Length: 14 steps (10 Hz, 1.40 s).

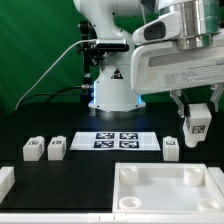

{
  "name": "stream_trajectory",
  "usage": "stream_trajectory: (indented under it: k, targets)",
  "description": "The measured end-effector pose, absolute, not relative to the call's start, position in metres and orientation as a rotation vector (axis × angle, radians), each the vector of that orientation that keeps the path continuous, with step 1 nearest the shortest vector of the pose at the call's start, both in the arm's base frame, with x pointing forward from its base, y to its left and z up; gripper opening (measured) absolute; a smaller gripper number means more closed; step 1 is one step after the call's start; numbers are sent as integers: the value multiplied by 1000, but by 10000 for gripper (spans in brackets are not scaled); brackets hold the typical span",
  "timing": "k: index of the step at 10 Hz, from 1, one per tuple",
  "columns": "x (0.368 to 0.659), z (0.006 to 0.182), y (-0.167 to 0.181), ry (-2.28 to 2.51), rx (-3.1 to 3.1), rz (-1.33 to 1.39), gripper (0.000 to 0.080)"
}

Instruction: Assemble one leg

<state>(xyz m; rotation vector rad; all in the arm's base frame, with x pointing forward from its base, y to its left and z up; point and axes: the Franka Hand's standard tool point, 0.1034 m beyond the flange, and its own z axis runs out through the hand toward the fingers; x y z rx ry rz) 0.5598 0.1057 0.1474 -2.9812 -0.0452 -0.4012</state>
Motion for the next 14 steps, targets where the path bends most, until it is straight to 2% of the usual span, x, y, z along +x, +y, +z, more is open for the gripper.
stream_trajectory:
  k: [1,4,5,7,8,9,12,14]
  targets:
    - [588,163,92,-20,-2935,-650,294]
    - [593,161,86,36,-2847,-1025,294]
    - [589,150,88,32,-2866,-955,294]
    - [588,147,89,32,-2866,-950,294]
    - [588,133,95,25,-2867,-932,294]
    - [595,126,103,22,-2861,-915,294]
    - [611,115,107,44,-2850,-909,294]
    - [617,114,106,51,-2850,-906,294]
